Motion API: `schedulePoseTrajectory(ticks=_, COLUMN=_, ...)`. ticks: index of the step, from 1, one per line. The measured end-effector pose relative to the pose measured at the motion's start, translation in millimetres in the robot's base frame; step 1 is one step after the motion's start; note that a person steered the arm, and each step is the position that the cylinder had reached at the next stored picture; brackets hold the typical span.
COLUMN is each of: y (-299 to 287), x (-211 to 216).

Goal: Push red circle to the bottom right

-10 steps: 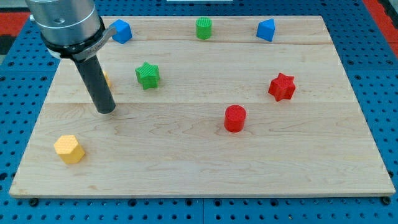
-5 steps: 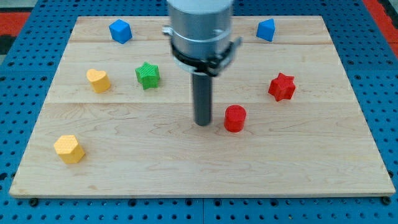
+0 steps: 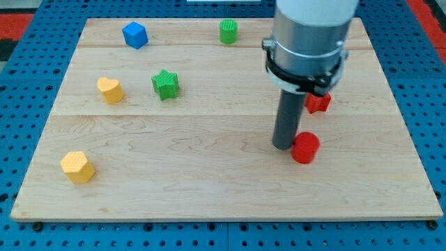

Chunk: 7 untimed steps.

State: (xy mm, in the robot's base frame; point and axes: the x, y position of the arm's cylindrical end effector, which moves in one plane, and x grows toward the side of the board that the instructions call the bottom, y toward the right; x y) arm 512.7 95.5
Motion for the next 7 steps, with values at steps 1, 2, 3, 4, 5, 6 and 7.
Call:
schedulePoseTrajectory(ticks=1, y=44, x=11)
schedulePoseTrajectory(ticks=2, y=65, x=10)
schedulePoseTrajectory(ticks=3, y=71, x=-13)
schedulePoseTrajectory(ticks=4, y=108, x=-9)
schedulePoseTrajectory(ticks=5, y=117, x=8)
schedulePoseTrajectory(ticks=6, y=94, x=9)
schedulePoseTrajectory(ticks=7, y=44, x=-11)
